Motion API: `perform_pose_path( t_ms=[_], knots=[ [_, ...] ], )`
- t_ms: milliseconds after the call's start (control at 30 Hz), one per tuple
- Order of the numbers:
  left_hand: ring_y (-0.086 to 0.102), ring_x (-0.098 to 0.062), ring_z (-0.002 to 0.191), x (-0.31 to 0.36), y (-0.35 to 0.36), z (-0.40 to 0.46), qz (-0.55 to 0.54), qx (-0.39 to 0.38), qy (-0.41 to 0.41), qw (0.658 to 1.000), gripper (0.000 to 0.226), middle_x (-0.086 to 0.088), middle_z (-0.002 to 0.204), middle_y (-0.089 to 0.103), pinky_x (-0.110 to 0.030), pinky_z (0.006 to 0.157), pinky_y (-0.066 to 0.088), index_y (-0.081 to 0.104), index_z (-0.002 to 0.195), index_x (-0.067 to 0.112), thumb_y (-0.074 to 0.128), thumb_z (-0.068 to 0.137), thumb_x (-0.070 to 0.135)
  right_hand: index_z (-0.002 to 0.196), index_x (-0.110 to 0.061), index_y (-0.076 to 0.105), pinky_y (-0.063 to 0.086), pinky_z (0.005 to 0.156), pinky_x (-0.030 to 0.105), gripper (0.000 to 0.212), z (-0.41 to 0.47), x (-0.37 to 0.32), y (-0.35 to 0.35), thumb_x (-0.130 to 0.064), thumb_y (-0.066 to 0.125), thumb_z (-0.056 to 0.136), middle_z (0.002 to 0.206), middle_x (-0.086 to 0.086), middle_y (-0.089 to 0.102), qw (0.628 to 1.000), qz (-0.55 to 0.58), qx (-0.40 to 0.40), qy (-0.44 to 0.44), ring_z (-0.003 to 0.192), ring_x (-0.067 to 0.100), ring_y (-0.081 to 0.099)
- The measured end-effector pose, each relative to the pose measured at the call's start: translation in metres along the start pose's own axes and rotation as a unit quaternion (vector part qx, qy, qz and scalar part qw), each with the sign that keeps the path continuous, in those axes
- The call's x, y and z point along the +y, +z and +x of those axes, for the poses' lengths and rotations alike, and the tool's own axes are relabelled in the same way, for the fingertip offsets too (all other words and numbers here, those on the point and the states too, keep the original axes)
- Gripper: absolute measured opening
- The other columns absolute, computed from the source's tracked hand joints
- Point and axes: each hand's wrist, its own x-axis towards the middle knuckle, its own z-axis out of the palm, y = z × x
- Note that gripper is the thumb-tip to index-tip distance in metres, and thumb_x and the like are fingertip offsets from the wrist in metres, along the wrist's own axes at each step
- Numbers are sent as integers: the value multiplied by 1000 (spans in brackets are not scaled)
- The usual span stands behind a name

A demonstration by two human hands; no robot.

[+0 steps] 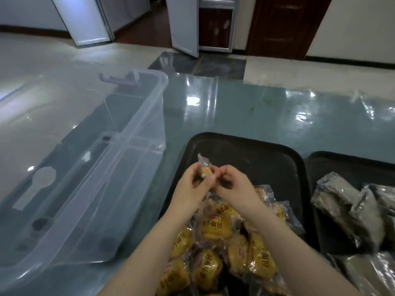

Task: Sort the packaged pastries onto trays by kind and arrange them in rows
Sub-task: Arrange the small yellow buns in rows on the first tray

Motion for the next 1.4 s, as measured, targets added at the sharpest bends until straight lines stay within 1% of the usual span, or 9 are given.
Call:
perform_pose_path(
  t_ms=[133,367,533,800,967,1067,1167,1300,1400],
  knots=[
    [65,-8,94,4,13,13,-47,65,-34,996,36,6,106,65,-30,82,54,55,107,33,66,78,50,103,-34,65,57,77,25,50,4,5,-18,10,53,82,100,-11,71,997,44,-69,9,94,2,66],
    [69,-21,90,10,23,28,-153,103,-103,977,26,-4,100,71,-38,72,57,69,98,23,43,99,21,101,-37,59,48,71,14,21,35,22,-45,-18,60,92,100,-18,63,991,52,120,42,94,-2,59],
    [69,-25,91,12,26,39,-163,78,-111,977,25,-9,101,71,-35,64,57,66,106,13,42,98,17,95,-37,68,55,75,25,8,57,33,-53,-34,63,90,94,-12,72,986,126,11,104,88,6,68],
    [68,-23,95,-14,37,68,-231,77,-125,962,26,-8,105,71,-32,69,56,63,114,14,43,98,21,84,-29,71,58,71,32,4,90,64,-59,-27,68,86,79,-8,72,973,145,77,162,75,8,70],
    [62,-6,105,-44,29,84,-19,123,-116,985,23,9,112,67,-18,84,45,58,112,32,57,92,20,100,-20,58,58,60,26,21,111,78,-80,-14,71,85,94,5,67,946,218,152,185,70,10,71],
    [46,-5,123,-57,25,86,210,85,-91,970,42,12,133,51,-15,92,33,47,130,32,59,91,22,102,-25,51,55,57,25,30,116,83,-82,-28,73,82,92,-3,61,979,20,95,181,72,11,68],
    [35,-10,133,-64,21,83,298,0,-126,946,55,11,147,36,-20,96,29,35,140,36,58,90,36,95,-32,51,43,66,20,23,119,87,-79,-31,70,83,99,-11,47,941,-320,106,33,89,8,54],
    [36,-10,132,-63,12,77,266,-38,-158,950,43,11,146,37,-25,101,30,45,132,38,54,91,43,115,-26,56,42,99,32,33,131,86,-73,-11,61,85,134,-7,48,921,-383,-21,-71,127,14,43],
    [38,-6,128,-62,3,65,269,-74,-153,948,25,16,141,41,-28,106,30,56,112,41,60,88,41,120,-28,56,44,91,29,37,138,83,-72,-10,59,87,133,-4,52,915,-397,-60,-46,116,14,50]
  ],
)
